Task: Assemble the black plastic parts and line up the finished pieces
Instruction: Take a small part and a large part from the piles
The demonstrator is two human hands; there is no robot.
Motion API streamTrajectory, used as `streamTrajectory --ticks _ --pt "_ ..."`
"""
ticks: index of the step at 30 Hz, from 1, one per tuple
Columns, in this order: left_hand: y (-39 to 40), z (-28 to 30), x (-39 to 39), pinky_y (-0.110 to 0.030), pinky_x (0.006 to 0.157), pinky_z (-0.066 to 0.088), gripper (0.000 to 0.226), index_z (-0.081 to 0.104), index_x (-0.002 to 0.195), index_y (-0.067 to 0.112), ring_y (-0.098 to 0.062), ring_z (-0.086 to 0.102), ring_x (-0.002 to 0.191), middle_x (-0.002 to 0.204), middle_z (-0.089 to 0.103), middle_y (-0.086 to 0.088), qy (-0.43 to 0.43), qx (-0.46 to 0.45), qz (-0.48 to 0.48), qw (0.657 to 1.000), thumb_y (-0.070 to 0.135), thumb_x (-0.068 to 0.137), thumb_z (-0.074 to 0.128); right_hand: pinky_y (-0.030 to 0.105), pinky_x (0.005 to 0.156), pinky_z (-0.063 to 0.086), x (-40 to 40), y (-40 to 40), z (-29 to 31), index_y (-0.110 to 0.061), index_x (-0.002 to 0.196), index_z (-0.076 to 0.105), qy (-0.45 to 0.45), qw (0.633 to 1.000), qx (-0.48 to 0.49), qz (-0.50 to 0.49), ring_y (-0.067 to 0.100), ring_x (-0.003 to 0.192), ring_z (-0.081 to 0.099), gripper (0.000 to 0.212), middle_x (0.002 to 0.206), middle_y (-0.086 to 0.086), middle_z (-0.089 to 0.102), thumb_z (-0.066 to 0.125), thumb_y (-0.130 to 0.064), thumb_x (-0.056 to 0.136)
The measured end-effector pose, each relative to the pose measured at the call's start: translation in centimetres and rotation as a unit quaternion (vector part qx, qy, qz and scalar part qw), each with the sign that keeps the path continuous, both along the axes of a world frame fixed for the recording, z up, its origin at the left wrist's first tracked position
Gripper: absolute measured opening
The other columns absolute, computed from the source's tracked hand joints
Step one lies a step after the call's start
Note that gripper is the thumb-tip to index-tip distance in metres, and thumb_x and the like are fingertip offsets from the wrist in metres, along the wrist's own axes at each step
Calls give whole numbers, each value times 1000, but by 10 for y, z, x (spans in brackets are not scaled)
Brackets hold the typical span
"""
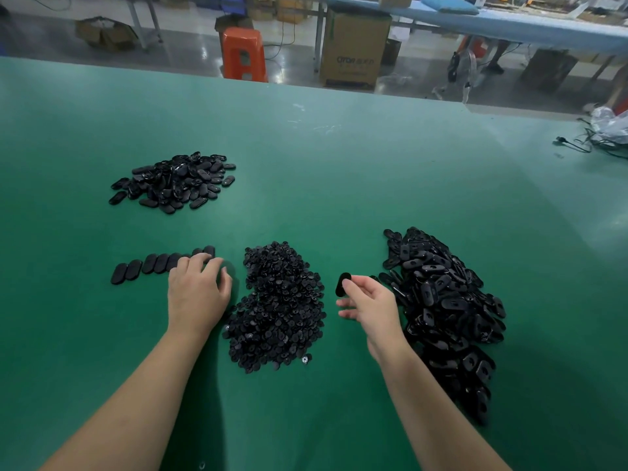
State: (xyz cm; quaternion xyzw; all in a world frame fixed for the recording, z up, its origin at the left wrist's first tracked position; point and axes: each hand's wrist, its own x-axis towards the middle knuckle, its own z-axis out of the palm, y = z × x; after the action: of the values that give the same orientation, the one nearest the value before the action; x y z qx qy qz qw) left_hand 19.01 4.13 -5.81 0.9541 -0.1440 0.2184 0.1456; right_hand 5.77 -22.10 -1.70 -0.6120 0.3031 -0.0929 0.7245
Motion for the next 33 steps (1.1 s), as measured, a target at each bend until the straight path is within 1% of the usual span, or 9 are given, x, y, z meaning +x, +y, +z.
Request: streamTrajectory --ticks 3,9,13,16,19,22,24,28,33 --pt "1 -2 2 -45 71 45 32 75 96 3 -36 55 87 97 67 -16 -16 -4 -9 1000 23 90 50 22 49 48 -1 4 -1 -17 99 74 -3 1000 -24 15 9 50 54 7 66 -3 66 68 -19 97" --pt "1 -5 3 -45 69 44 32 74 94 3 -35 54 84 92 66 -15 -32 -7 -15 999 22 90 49 20 40 26 0 8 -5 -18 107 74 -29 997 -28 59 8 41 27 15 49 -10 45 59 -21 103" --pt "0 -5 3 -45 67 44 33 73 92 2 -34 53 80 87 64 -14 -33 -7 -18 999 21 90 47 27 46 45 -2 8 -8 -7 102 64 -34 997 -14 73 16 49 52 32 69 9 62 39 -24 111" --pt "0 -4 2 -45 66 44 32 73 91 2 -34 52 78 84 64 -13 -26 -1 -19 999 19 90 47 32 54 55 -4 7 -11 -5 105 58 -54 994 -7 96 24 64 66 33 83 13 69 37 -29 111" --pt "1 -2 0 -44 65 44 28 73 90 1 -34 53 76 82 64 -13 -25 -3 -24 999 16 89 49 30 58 56 -4 5 -16 -14 112 55 -53 990 -62 116 22 69 68 11 88 14 67 45 -10 107" --pt "1 2 -2 -39 60 46 19 72 89 2 -29 53 70 76 63 -9 -7 -22 -34 999 10 91 55 31 62 57 -2 3 -18 -24 123 44 -54 991 -69 102 23 68 68 28 86 9 70 44 -3 106" --pt "1 4 -4 -32 54 44 11 72 89 7 -22 54 67 73 60 -2 33 -39 -45 998 9 92 62 31 61 58 -2 3 -18 -21 120 43 -56 992 -65 92 24 68 69 23 86 11 72 46 -3 105" --pt "3 8 -1 -26 52 39 14 71 89 22 -11 55 68 76 58 10 125 -101 -43 986 32 96 63 31 61 58 -2 7 -20 -18 111 52 -47 991 -85 93 22 68 70 12 87 9 72 52 -7 105" --pt "-10 17 -1 -34 71 45 24 65 79 34 -11 58 75 77 62 13 225 -140 -17 964 56 87 69 30 57 57 -2 9 -21 -14 110 57 -46 990 -102 89 18 63 67 13 85 9 66 44 -11 108"
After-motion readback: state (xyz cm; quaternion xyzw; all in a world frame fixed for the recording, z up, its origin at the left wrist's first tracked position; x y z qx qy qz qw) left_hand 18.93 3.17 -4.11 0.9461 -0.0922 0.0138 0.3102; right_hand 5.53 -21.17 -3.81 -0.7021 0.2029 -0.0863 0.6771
